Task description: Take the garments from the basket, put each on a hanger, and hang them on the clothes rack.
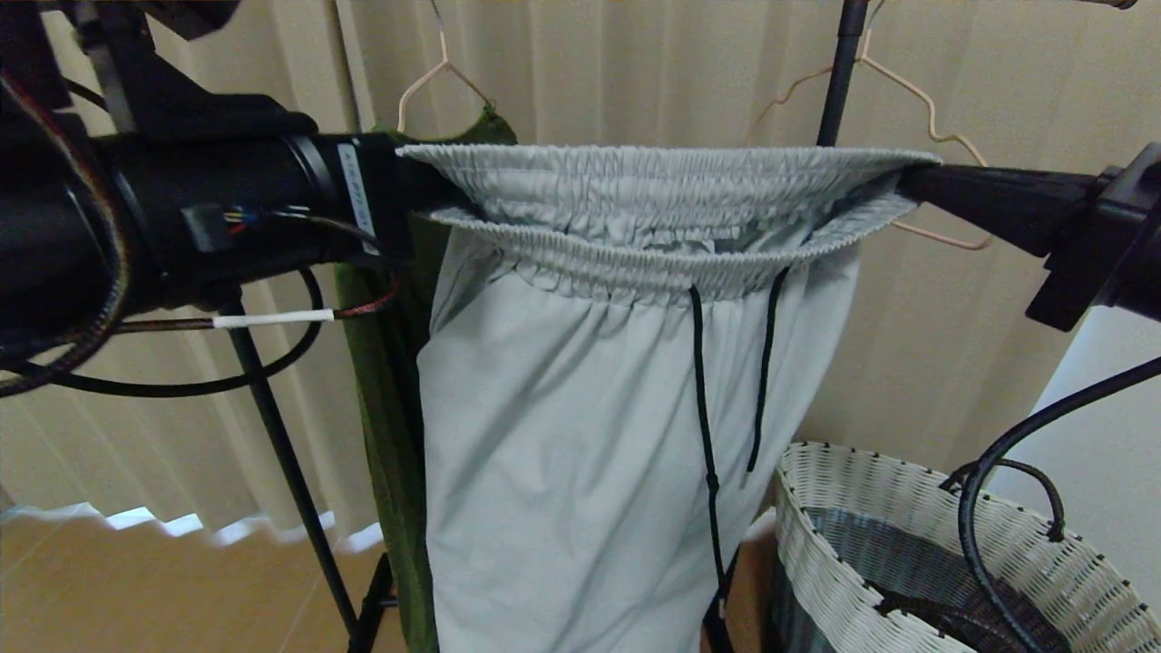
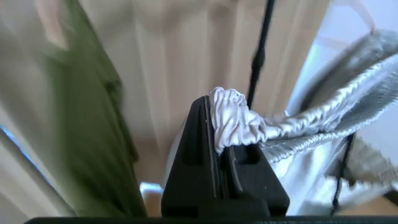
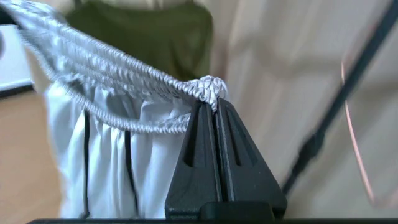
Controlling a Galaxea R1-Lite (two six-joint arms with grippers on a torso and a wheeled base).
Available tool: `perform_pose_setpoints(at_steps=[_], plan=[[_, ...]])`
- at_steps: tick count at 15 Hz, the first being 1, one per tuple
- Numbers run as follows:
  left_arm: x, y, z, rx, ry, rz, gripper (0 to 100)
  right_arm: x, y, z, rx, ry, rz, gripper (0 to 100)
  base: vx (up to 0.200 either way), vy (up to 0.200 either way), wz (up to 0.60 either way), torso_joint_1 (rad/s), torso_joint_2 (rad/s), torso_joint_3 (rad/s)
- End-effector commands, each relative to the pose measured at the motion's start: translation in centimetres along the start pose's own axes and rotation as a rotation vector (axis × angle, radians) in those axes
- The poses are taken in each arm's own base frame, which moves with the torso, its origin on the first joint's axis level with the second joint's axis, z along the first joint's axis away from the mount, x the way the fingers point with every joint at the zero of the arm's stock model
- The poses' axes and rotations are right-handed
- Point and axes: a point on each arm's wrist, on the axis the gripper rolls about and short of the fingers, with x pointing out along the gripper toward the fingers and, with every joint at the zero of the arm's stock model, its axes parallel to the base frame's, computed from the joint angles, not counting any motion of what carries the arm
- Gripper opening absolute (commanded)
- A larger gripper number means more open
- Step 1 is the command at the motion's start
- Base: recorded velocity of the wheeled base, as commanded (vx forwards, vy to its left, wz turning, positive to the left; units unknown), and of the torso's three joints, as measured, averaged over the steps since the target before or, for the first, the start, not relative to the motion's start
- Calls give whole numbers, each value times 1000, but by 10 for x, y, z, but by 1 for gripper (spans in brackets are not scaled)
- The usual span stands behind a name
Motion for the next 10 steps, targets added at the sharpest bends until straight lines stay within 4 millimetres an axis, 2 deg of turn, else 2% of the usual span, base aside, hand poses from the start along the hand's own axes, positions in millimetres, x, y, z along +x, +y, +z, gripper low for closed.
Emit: perform_pose_setpoints(at_steps=[1,8,10], plan=[[17,-7,-17,4,53,-11,0,-1,-4,-7,-2,22,-22,0,0,0,0,0,0,0],[16,-8,-11,9,23,7,0,-1,-4,-5,-1,13,-22,0,0,0,0,0,0,0],[14,-8,2,5,-20,19,0,-2,-9,-1,-4,-1,-46,0,0,0,0,0,0,0]])
